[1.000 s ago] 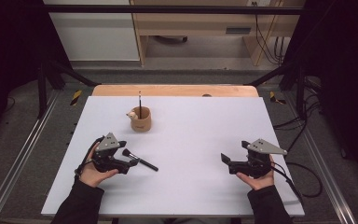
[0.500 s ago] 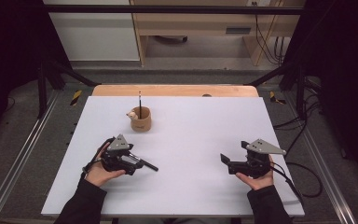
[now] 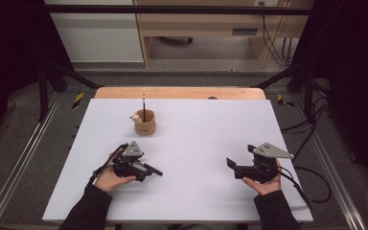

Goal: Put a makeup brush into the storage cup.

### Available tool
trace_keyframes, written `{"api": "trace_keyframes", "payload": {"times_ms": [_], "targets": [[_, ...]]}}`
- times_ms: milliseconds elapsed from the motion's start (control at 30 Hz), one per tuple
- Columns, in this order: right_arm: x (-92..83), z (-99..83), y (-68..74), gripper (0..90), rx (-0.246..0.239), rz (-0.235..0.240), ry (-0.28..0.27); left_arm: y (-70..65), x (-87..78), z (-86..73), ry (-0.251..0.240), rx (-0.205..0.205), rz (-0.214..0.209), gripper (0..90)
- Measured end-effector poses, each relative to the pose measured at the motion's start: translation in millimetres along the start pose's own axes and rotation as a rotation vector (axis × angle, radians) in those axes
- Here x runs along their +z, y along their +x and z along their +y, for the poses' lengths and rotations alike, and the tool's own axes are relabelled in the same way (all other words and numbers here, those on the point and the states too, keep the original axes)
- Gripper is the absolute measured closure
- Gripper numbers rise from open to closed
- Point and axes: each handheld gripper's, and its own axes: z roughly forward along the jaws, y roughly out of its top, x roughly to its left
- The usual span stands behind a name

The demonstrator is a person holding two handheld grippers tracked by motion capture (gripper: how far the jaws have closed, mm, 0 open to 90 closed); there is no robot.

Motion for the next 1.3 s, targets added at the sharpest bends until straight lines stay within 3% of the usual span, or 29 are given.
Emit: {"api": "trace_keyframes", "payload": {"times_ms": [600, 1300], "targets": [[0.9, -0.5, 0.7, 6.5, -0.004, 0.003, 0.005, -4.8, 4.5, -0.7, 0.070, 0.045, 0.011, 30.4], [0.4, -0.7, 1.3, 6.4, -0.004, 0.006, 0.007, -11.9, -2.8, 2.6, 0.148, 0.040, -0.008, 48.5]]}}
